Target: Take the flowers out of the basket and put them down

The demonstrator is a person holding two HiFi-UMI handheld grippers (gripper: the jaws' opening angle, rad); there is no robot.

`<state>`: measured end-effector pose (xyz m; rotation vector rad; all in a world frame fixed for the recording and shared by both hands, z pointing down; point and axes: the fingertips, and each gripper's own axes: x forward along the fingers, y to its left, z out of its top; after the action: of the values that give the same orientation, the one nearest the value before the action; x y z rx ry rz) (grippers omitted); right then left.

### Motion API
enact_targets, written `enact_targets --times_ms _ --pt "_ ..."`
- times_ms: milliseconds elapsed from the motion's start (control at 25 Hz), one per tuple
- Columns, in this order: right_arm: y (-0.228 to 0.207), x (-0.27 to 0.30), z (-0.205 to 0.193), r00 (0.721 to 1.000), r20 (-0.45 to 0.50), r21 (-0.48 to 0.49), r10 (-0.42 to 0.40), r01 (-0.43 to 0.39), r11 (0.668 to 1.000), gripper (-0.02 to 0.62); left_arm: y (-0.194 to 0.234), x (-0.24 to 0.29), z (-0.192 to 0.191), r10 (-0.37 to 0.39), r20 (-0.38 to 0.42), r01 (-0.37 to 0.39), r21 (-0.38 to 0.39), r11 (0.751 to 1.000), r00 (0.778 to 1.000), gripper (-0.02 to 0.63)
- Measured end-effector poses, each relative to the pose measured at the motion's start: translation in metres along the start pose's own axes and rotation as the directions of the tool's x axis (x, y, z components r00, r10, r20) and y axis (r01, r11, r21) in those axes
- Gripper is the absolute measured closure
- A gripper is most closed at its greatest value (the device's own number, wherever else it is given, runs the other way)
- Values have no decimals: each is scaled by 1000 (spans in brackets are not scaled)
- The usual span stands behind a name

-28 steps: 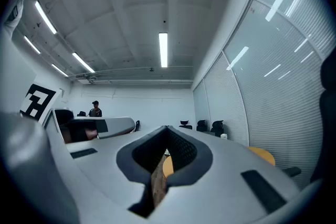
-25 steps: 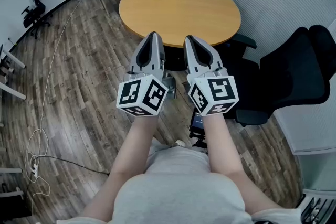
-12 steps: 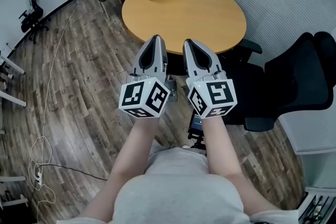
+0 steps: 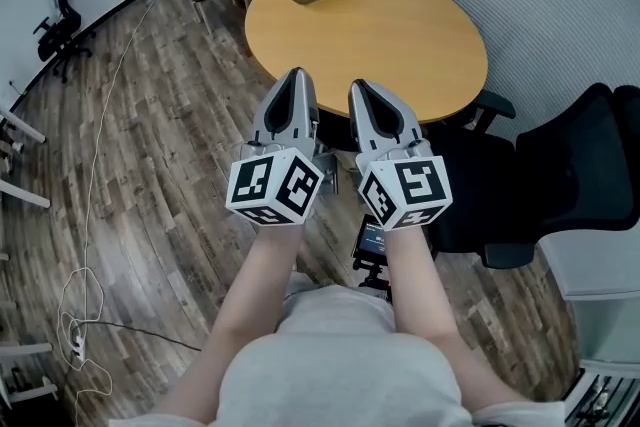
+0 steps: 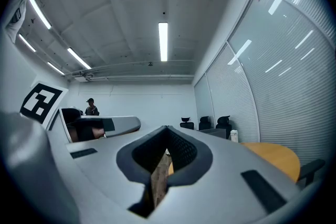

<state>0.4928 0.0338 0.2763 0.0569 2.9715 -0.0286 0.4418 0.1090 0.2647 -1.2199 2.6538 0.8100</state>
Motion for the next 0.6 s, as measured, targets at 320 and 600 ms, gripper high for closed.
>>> enact_targets --times_ms 320,600 --pt "24 57 -13 1000 -2 -3 -30 30 1000 571 58 21 17 -15 -11 15 -9 1000 1000 601" --pt "50 96 -22 998 -8 -6 -65 65 998 571 100 30 30 -40 -32 39 -21 999 999 601"
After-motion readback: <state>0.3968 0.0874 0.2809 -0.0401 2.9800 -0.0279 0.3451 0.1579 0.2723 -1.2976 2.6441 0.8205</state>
